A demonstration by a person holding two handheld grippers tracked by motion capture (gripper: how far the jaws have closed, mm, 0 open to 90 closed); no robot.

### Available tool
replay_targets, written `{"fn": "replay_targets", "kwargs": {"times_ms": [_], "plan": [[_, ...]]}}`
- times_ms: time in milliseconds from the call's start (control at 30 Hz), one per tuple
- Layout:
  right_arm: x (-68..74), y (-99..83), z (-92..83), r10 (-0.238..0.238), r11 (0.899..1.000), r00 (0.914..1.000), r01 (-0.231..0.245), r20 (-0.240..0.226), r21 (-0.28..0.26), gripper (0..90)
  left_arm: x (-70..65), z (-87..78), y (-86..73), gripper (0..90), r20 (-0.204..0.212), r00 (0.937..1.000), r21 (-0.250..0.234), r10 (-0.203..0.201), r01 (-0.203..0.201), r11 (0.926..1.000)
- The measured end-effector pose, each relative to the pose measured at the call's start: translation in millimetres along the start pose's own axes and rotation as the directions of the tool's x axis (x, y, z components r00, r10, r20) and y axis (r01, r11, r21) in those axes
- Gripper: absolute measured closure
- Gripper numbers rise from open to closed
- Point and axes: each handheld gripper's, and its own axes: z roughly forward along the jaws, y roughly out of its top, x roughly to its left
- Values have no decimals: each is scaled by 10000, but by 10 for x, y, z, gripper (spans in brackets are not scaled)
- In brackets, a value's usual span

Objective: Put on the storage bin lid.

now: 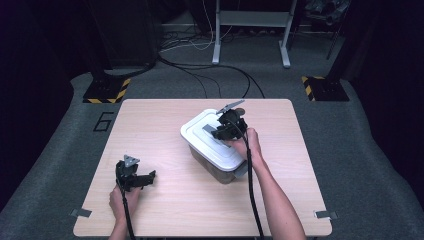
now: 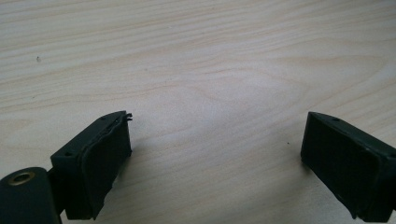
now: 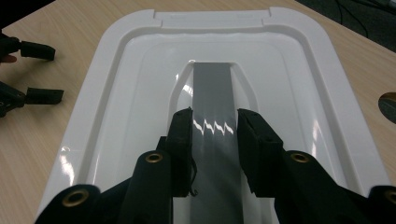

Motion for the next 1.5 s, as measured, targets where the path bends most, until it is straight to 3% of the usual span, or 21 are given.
{"fn": "replay_targets", "kwargs": {"times_ms": [400, 467, 567, 700, 833, 1000, 1033, 1100, 1133, 1267, 1300, 1333, 1500], "plan": [[44, -94, -14, 288, 9996, 9996, -288, 71, 11, 668, -3, 4, -2, 79, -30, 10000, -61, -11, 11, 10000], [41, -130, -19, 223, 9995, 9997, -221, 72, -216, 668, -3, 4, -2, 80, -29, 10000, -56, -14, 13, 10000], [81, -124, -12, 173, 9997, 9994, -168, 294, -168, 668, -3, 4, -2, 80, -15, 10000, -53, -18, 18, 10000], [31, -169, -13, 447, 9980, 9990, -448, -20, -457, 669, -2, 1, 0, 80, -3, 10000, -17, -5, 5, 10000], [62, -179, -8, 284, 9981, 9993, -271, 226, -558, 669, -2, -1, 0, 80, 6, 10000, 4, -11, 11, 10000], [61, -157, -16, 87, 9990, 9997, -78, 209, -429, 659, -5, 4, -2, 80, -22, 10000, -62, -31, 30, 10000], [63, -141, -17, 120, 9993, 9998, -114, 176, -353, 631, -4, 4, -2, 80, -18, 10000, -62, -28, 28, 10000], [56, -105, -16, 136, 9998, 9999, -137, -61, -148, 439, -4, 4, -2, 80, -22, 10000, -57, -27, 27, 10000], [62, -78, -34, 110, 9998, 9999, -110, 42, -149, 387, -5, 4, -3, 80, -23, 10000, -68, -32, 31, 10000], [77, -46, -163, -25, 9980, 9999, 34, 136, -639, 238, -4, 4, -2, 80, -39, 10000, -66, -25, 24, 10000], [77, -46, -163, -25, 9980, 9999, 34, 136, -639, 238, -4, 4, -2, 80, -39, 10000, -66, -25, 24, 10000], [82, -66, -254, -56, 9976, 9994, 79, 342, -692, 151, -5, 2, -2, 80, -37, 10000, -55, -25, 24, 10000], [26, -168, -485, 217, 9940, 9985, -161, 510, -1080, 59, -4, 2, -2, 80, -34, 10000, -42, -21, 20, 10000]]}}
